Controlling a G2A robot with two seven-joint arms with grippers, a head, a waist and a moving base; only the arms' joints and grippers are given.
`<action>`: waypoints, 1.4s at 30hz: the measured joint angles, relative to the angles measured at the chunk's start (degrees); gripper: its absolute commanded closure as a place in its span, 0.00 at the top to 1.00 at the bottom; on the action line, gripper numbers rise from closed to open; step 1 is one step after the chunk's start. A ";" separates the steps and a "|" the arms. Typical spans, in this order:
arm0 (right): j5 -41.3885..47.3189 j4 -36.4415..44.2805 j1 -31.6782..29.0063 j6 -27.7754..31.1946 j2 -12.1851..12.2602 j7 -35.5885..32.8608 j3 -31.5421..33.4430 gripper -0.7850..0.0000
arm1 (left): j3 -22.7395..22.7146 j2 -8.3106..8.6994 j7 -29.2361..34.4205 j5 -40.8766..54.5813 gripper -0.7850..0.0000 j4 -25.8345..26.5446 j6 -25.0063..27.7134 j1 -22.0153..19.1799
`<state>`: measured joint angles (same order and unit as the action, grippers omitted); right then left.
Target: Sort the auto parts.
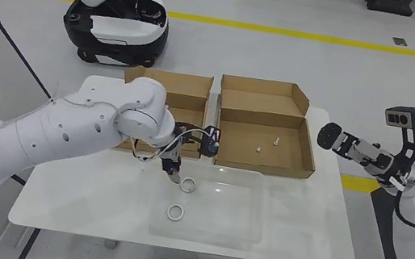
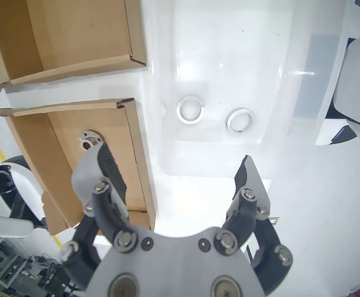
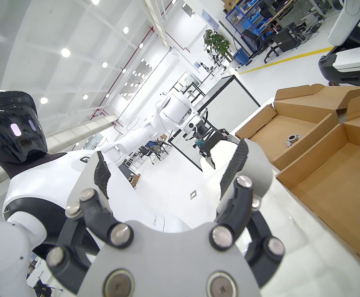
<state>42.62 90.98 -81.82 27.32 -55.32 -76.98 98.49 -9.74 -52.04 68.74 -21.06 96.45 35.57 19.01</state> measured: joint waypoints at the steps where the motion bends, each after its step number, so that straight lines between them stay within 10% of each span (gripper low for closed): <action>1: 0.00 0.00 0.00 0.00 0.00 0.00 0.00 1.00 | 0.00 0.12 -0.03 0.17 1.00 0.13 0.02 0.03; 20: 0.00 0.00 0.00 0.00 0.00 0.00 0.00 1.00 | 0.00 -2.49 -1.03 1.36 1.00 -3.04 1.04 1.05; 42: 0.00 0.00 0.00 0.00 0.00 0.00 0.00 1.00 | 0.00 1.62 0.72 -0.67 1.00 4.96 -0.73 4.60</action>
<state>42.62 90.98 -81.82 27.32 -55.32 -76.98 98.49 -9.74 -50.42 69.47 -21.72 101.41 34.83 23.61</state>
